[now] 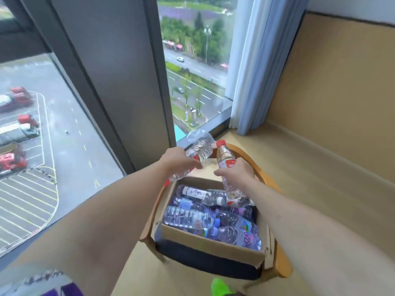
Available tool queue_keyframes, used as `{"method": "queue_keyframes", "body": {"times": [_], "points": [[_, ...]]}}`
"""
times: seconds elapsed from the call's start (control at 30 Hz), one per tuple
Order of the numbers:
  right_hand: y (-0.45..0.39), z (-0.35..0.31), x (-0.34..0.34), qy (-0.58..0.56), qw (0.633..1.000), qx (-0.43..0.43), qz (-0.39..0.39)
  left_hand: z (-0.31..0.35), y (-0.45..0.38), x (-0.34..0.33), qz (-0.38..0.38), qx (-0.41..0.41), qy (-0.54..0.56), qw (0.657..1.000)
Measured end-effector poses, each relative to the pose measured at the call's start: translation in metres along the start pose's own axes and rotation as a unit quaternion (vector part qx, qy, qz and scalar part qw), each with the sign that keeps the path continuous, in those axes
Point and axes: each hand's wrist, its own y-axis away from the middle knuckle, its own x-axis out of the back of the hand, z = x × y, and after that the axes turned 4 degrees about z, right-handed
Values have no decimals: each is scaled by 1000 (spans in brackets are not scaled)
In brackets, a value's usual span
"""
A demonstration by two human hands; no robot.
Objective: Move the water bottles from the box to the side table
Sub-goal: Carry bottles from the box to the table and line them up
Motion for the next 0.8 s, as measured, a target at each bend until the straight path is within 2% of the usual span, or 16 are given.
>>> {"method": "queue_keyframes", "body": {"times": [0.13, 0.23, 0.33, 0.47, 0.6, 0.8], "points": [[4, -47, -3, -61, 996, 56, -28, 0, 15, 34, 79, 31, 70, 994], [6, -78, -4, -63, 991, 103, -56, -3, 31, 55, 149, 65, 121, 979], [11, -104, -6, -63, 982, 154, -94, -8, 54, 72, 183, 101, 186, 960], [28, -132, -20, -77, 960, 225, -145, -24, 90, 85, 262, 144, 259, 919], [69, -151, -45, -65, 931, 286, -217, -45, 146, 89, 350, 196, 278, 873], [168, -162, -82, -54, 855, 367, -362, -85, 260, 85, 465, 271, 278, 795]]}}
